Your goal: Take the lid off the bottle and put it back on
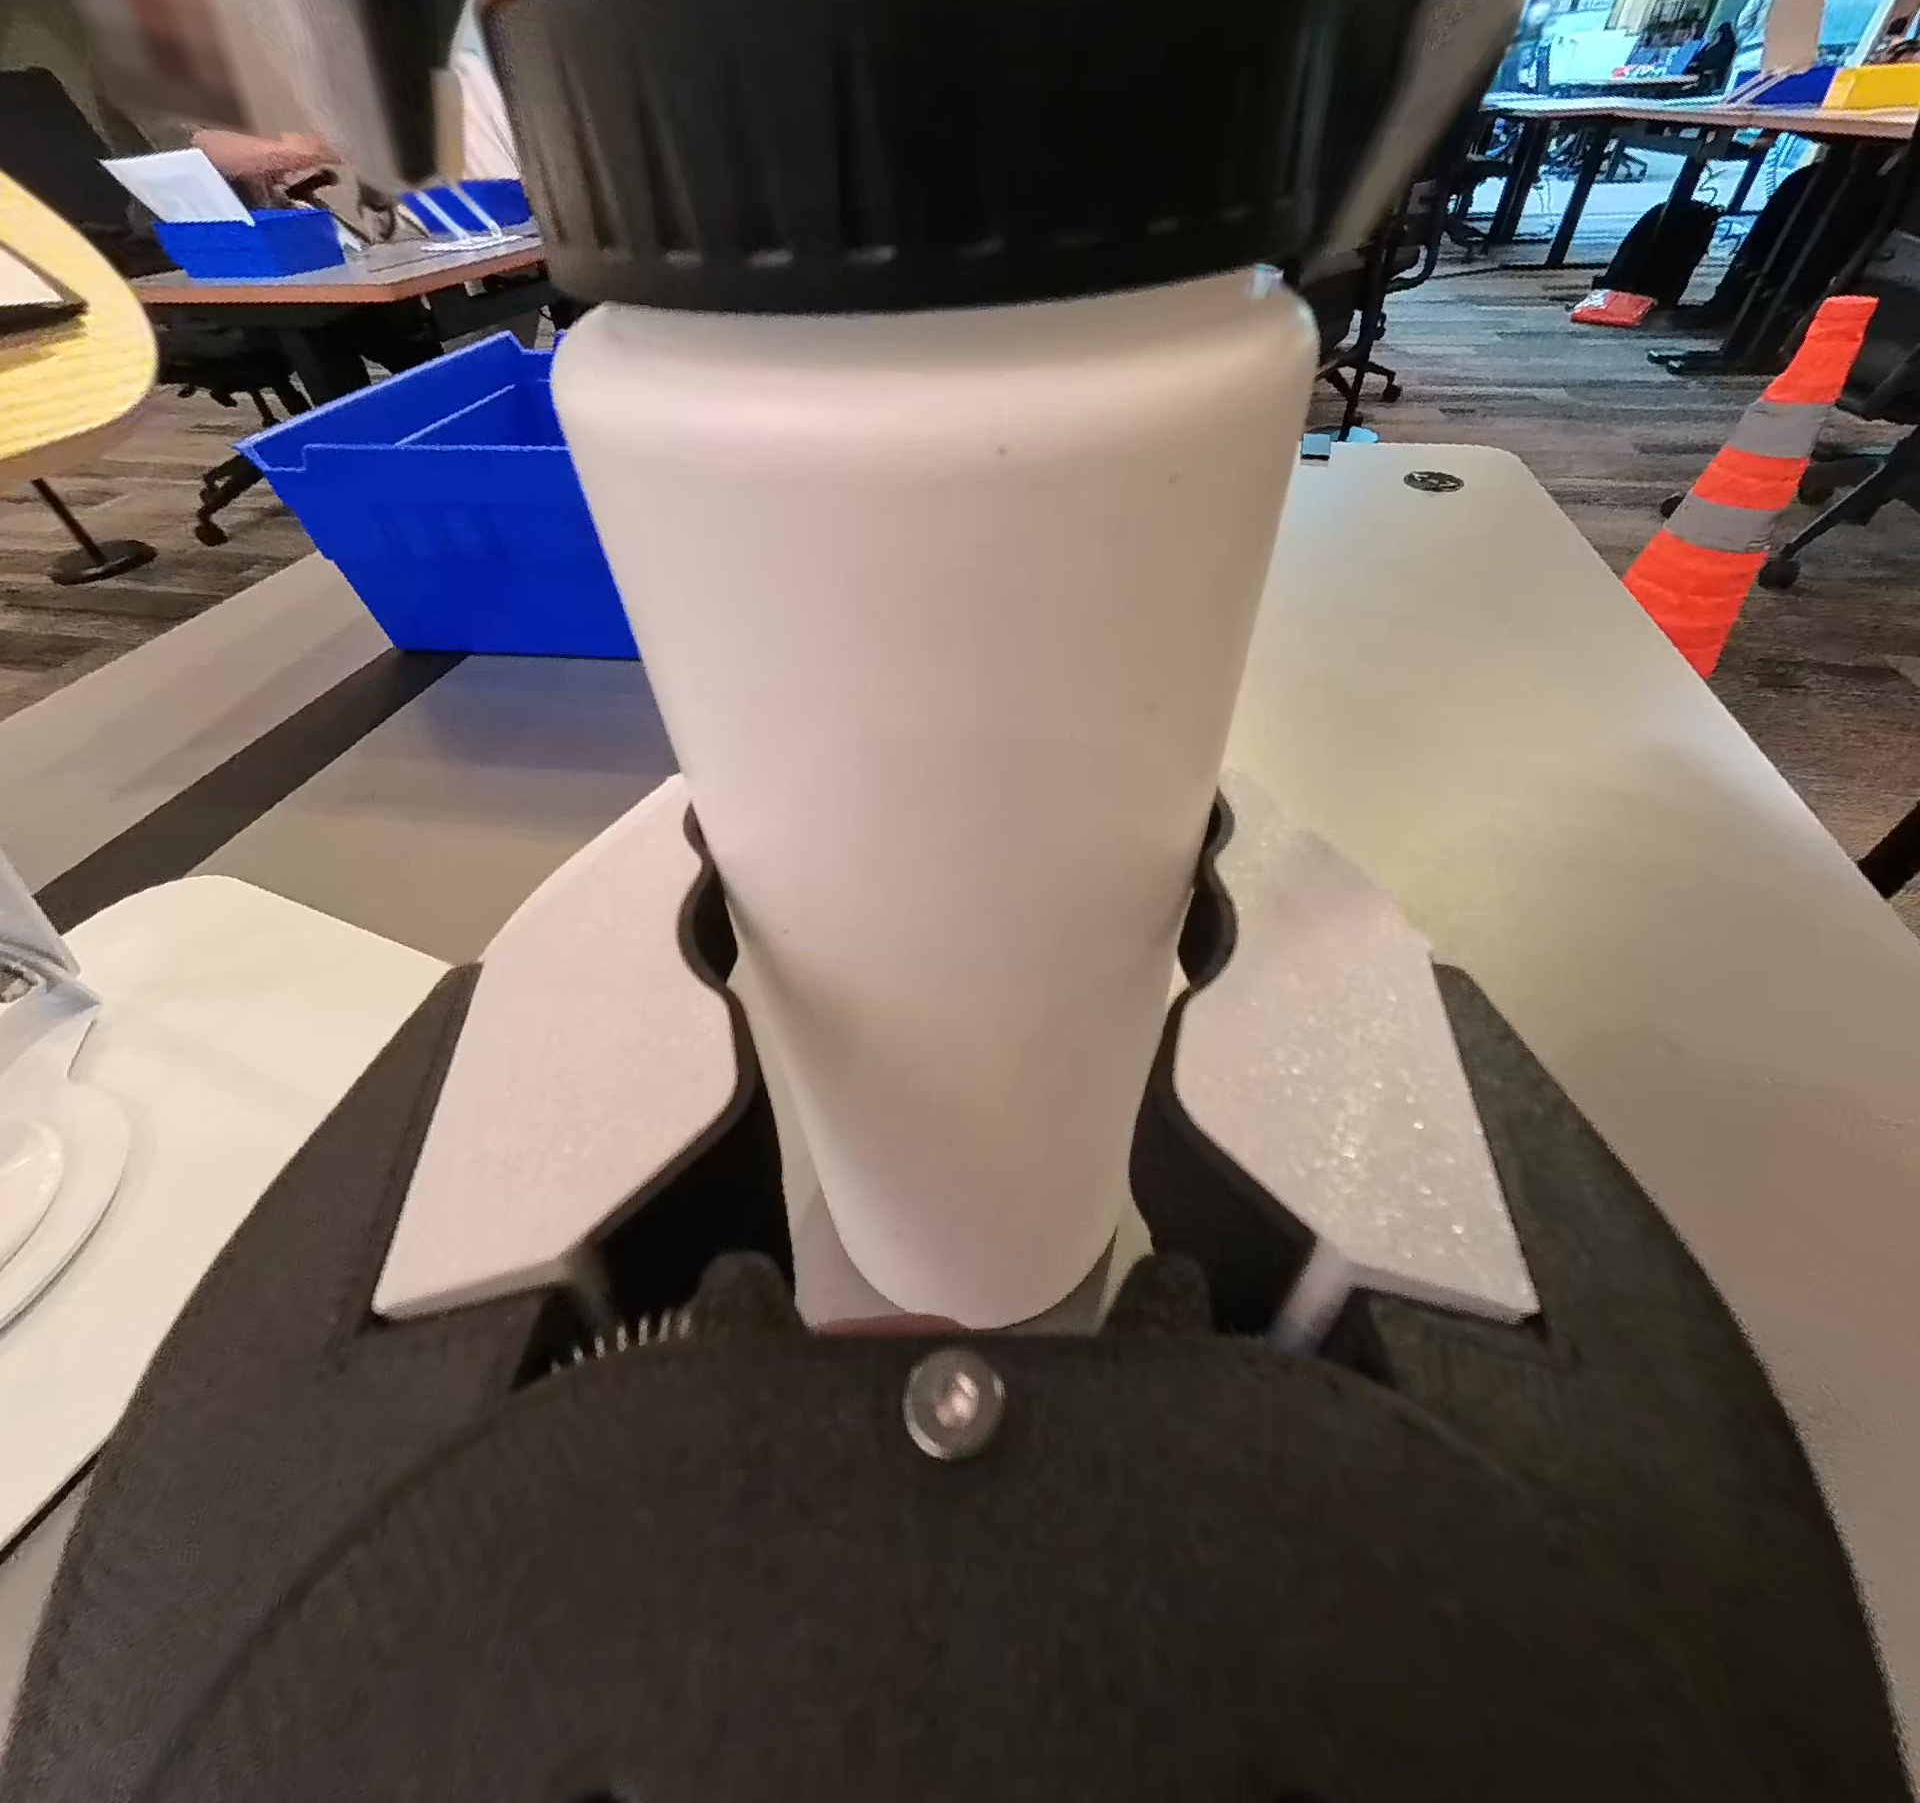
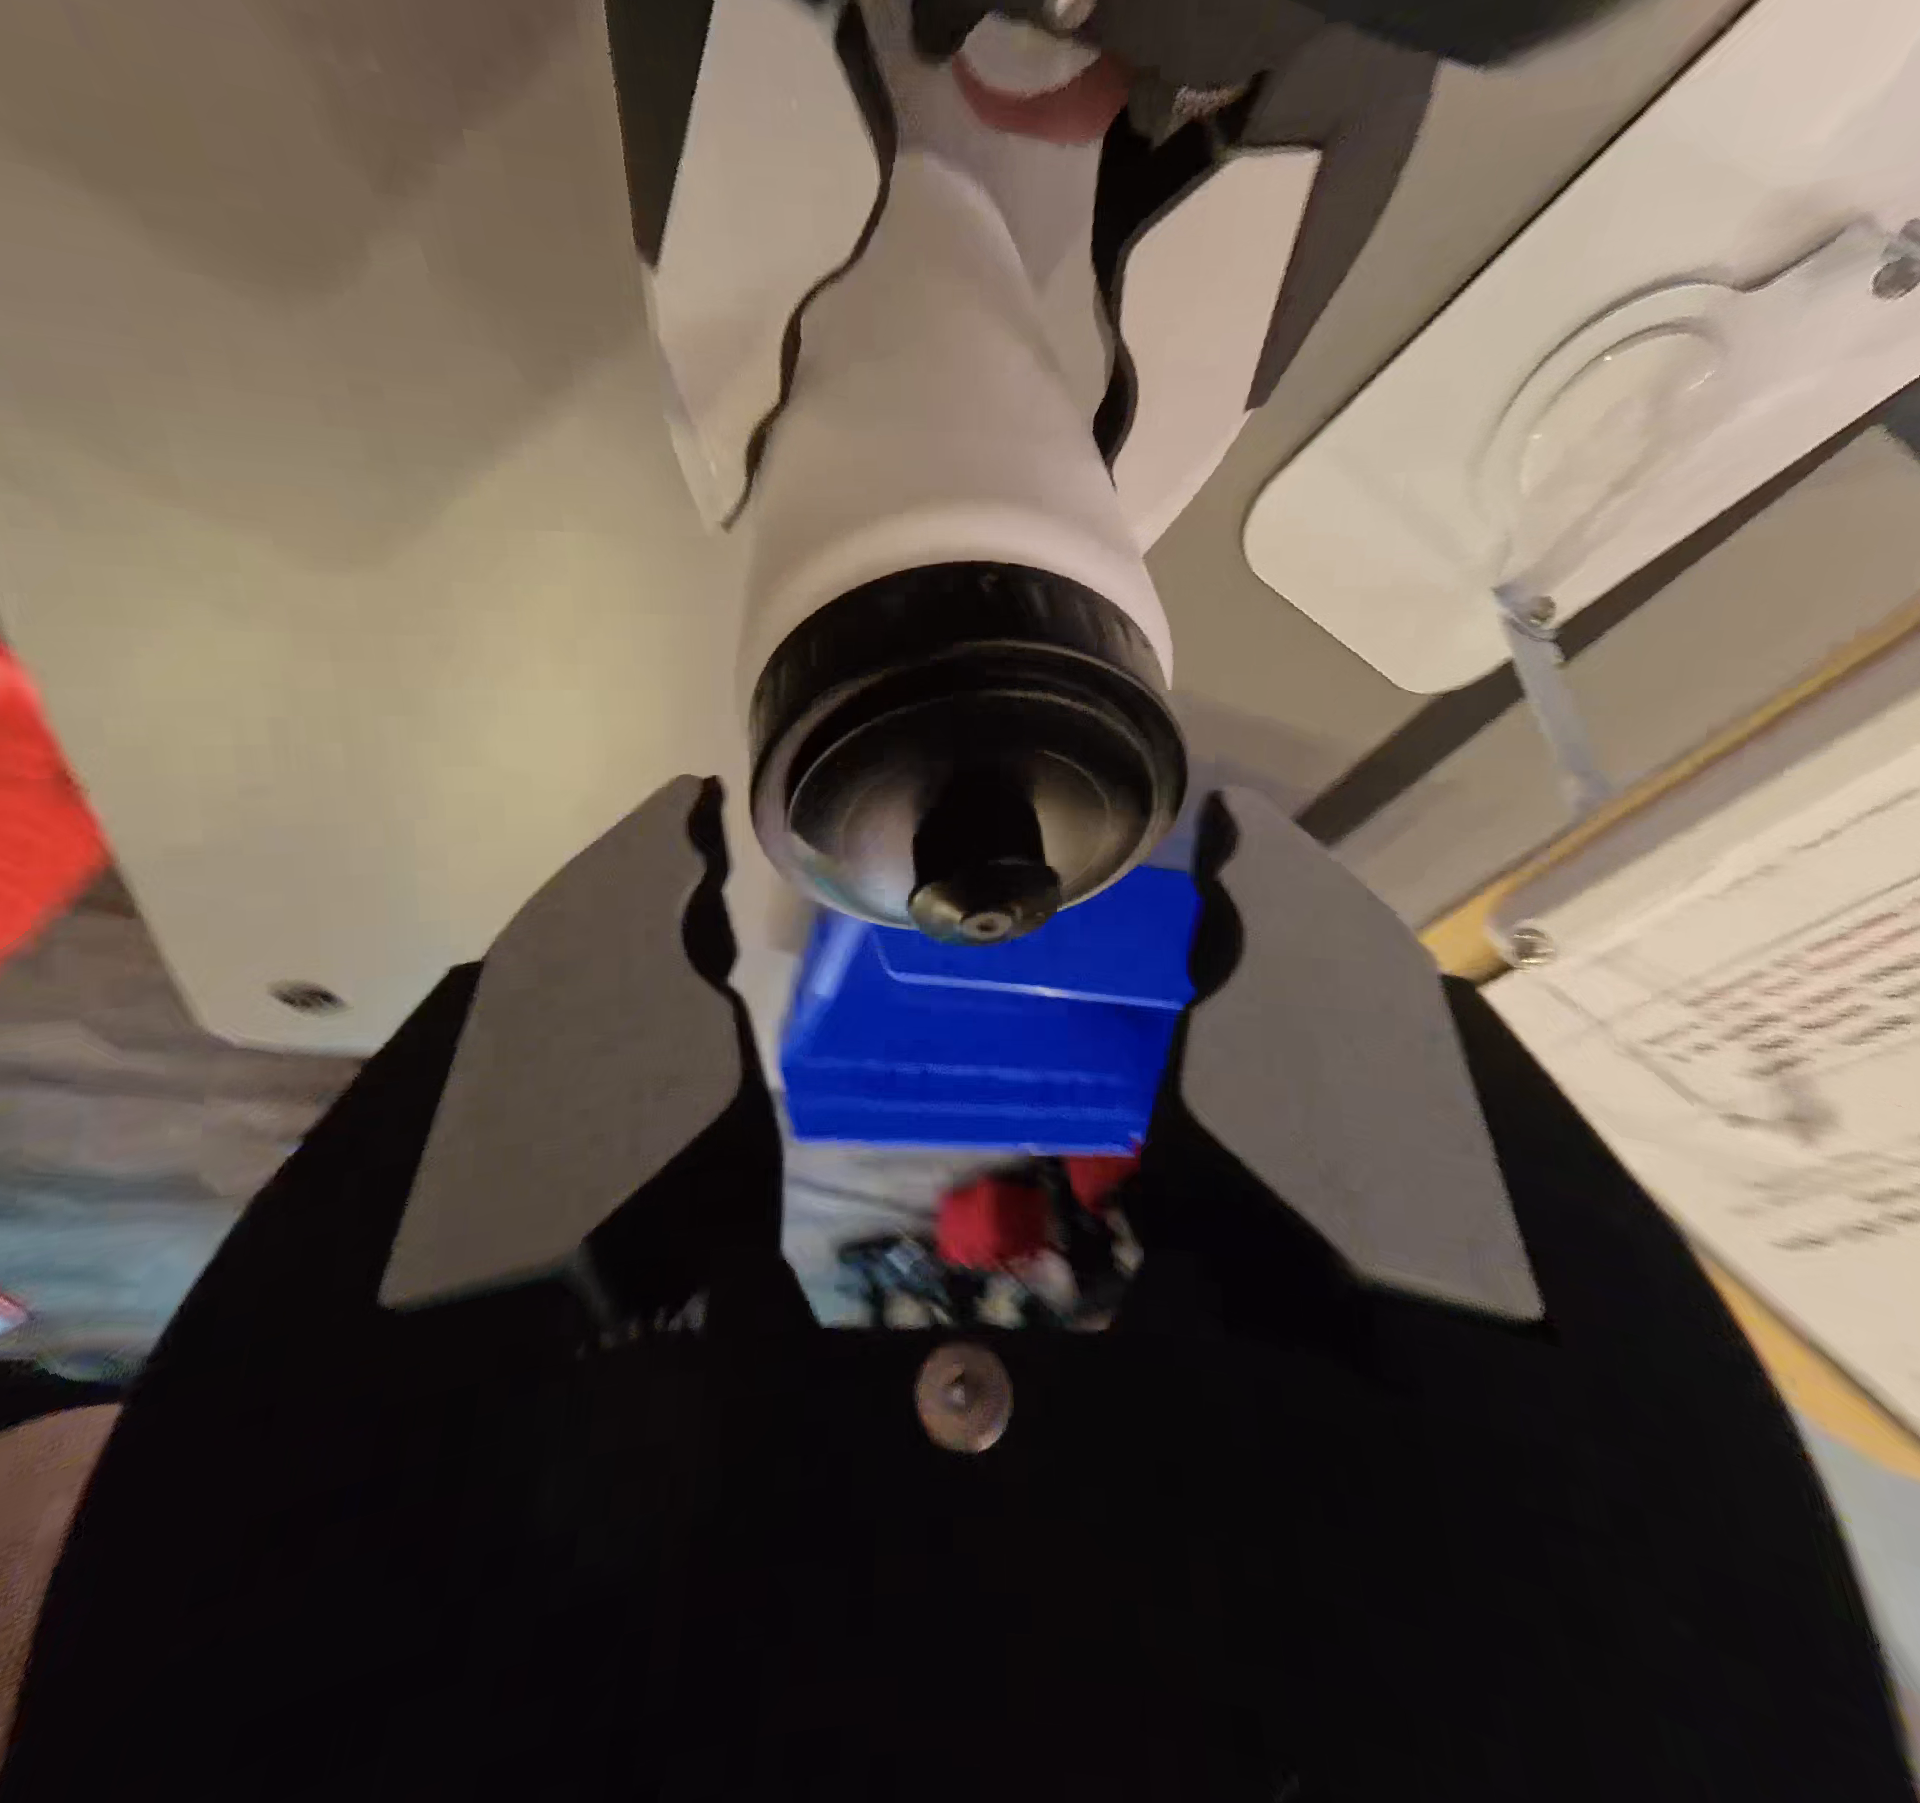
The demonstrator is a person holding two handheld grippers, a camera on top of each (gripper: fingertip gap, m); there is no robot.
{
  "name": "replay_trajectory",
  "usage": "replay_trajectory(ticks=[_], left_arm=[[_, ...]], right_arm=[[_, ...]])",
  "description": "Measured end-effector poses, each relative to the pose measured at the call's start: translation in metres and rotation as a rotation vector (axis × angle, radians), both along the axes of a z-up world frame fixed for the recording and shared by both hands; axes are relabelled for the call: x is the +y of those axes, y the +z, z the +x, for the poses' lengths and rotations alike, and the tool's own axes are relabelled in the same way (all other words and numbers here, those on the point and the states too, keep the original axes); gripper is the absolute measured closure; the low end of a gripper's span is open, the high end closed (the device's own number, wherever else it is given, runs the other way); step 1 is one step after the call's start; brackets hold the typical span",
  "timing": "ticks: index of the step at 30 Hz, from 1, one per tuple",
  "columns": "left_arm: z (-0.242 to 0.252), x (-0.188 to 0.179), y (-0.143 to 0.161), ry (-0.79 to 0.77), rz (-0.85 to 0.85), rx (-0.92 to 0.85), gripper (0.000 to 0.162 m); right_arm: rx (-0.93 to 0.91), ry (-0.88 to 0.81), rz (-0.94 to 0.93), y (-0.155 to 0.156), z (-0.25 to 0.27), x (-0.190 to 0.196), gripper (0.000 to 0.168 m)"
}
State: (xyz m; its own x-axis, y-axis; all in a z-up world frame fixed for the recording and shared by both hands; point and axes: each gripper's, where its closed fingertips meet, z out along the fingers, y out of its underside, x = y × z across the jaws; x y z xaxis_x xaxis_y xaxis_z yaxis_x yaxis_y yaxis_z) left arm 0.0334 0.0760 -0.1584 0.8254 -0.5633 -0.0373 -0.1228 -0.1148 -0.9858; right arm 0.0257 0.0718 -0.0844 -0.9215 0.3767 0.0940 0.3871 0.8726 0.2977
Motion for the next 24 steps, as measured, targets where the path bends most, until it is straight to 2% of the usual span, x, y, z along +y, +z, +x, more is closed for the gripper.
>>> replay_trajectory(ticks=[1, 4, 7, 10, 15, 21, 24], left_arm=[[0.0, 0.0, 0.0, 0.0, 0.0, -0.001, 0.077], [0.0, 0.0, 0.0, -0.001, 0.001, -0.006, 0.077], [0.0, 0.0, 0.0, -0.001, 0.001, -0.004, 0.076], [0.0, 0.0, 0.0, 0.001, 0.0, -0.002, 0.077], [0.001, 0.0, 0.0, -0.003, 0.002, -0.002, 0.077], [-0.001, 0.0, 0.0, -0.004, 0.001, -0.012, 0.077], [0.0, 0.0, 0.0, -0.005, 0.002, -0.011, 0.077]], right_arm=[[0.027, -0.071, -0.055, 0.003, 0.001, -0.002, 0.07], [0.1, -0.304, -0.23, 0.01, -0.001, -0.009, 0.067], [0.093, -0.47, -0.379, 0.006, 0.0, -0.018, 0.088], [0.08, -0.509, -0.385, 0.0, -0.001, -0.015, 0.094], [0.014, -0.287, -0.267, 0.001, 0.001, -0.012, 0.095], [-0.08, 0.158, 0.092, 0.004, -0.003, -0.002, 0.094], [-0.093, 0.222, 0.18, 0.005, -0.004, 0.0, 0.094]])
